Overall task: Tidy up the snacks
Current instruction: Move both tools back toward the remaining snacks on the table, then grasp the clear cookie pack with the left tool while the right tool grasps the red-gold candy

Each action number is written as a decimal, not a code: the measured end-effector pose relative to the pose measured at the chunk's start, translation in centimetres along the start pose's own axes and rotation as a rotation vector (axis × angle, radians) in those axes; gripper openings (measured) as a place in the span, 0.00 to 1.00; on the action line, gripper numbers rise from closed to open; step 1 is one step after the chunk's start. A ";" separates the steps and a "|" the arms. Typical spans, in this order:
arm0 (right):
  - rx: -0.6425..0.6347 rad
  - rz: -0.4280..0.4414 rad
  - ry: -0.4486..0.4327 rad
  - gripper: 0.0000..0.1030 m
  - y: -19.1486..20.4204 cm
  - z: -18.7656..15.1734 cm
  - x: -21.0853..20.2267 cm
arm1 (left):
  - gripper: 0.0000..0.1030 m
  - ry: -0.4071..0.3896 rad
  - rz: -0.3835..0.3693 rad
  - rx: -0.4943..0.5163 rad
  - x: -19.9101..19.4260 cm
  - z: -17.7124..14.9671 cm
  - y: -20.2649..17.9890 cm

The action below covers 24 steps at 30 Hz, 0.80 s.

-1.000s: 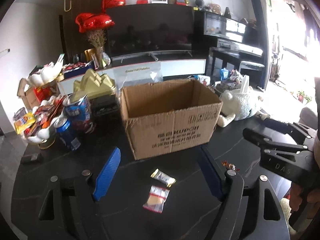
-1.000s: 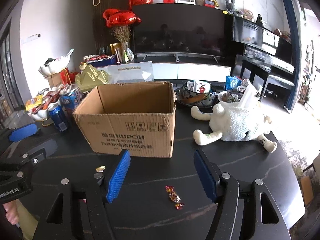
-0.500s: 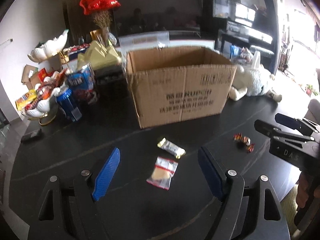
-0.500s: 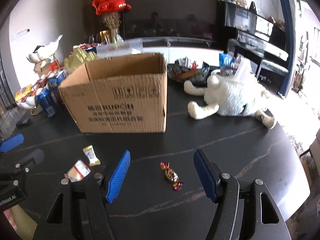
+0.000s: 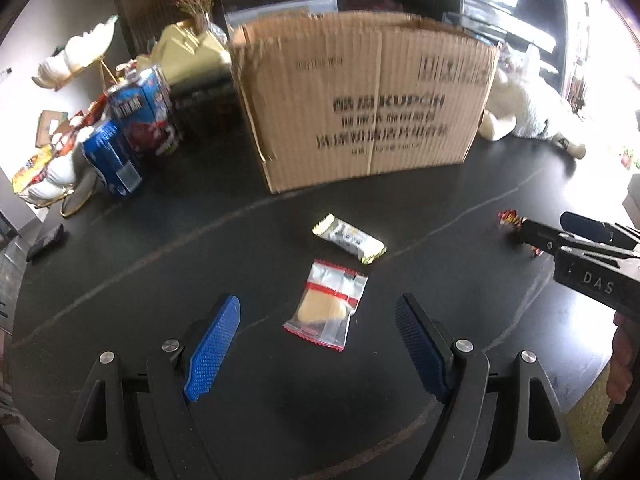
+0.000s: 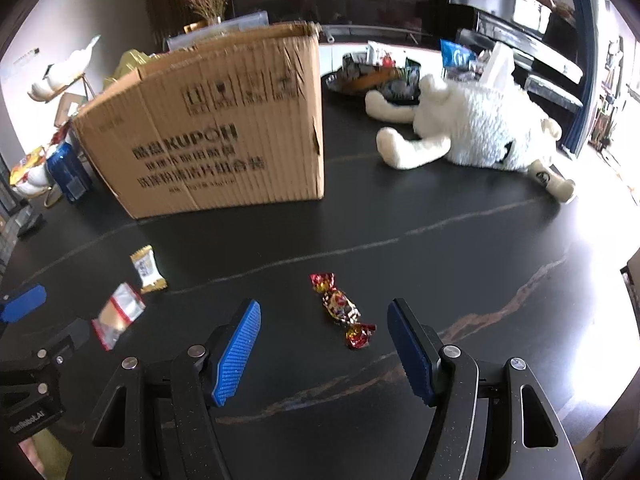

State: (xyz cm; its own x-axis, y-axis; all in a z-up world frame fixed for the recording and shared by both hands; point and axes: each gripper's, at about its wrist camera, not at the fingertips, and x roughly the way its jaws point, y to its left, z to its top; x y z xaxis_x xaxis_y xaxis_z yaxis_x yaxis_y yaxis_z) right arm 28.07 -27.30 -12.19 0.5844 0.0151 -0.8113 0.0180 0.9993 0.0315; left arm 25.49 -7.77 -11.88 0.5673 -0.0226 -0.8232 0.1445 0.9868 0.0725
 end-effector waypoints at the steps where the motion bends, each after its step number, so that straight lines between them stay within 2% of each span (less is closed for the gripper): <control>1: 0.001 -0.004 0.006 0.65 0.0 -0.1 0.3 | 0.77 0.014 -0.004 -0.002 0.5 -0.1 0.0; 8: 0.004 -0.018 0.041 0.65 -0.2 -0.3 1.9 | 0.77 0.065 -0.019 -0.011 2.4 -0.4 0.0; 16: 0.010 -0.027 0.070 0.65 -0.5 -0.5 3.6 | 0.76 0.087 -0.036 -0.019 3.7 -0.4 0.0; 17: 0.014 -0.026 0.074 0.65 -0.5 -0.4 3.7 | 0.75 0.087 -0.037 -0.018 3.9 -0.3 0.0; 19: 0.016 -0.021 0.074 0.65 -0.6 -0.4 3.9 | 0.65 0.086 -0.046 -0.019 4.1 -0.2 0.0; 21: 0.015 -0.011 0.073 0.64 -0.6 -0.4 4.0 | 0.62 0.089 -0.059 -0.019 4.3 -0.1 -0.1; 24: 0.013 -0.006 0.065 0.57 -0.6 -0.3 4.3 | 0.53 0.098 -0.079 -0.036 4.6 0.0 0.1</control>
State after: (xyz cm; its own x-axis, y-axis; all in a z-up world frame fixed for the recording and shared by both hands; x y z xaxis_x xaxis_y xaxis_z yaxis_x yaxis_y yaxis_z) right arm 30.32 -27.83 -15.83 0.5301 0.0119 -0.8479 0.0323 0.9989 0.0342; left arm 28.07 -7.78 -15.66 0.4734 -0.0862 -0.8766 0.1553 0.9878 -0.0133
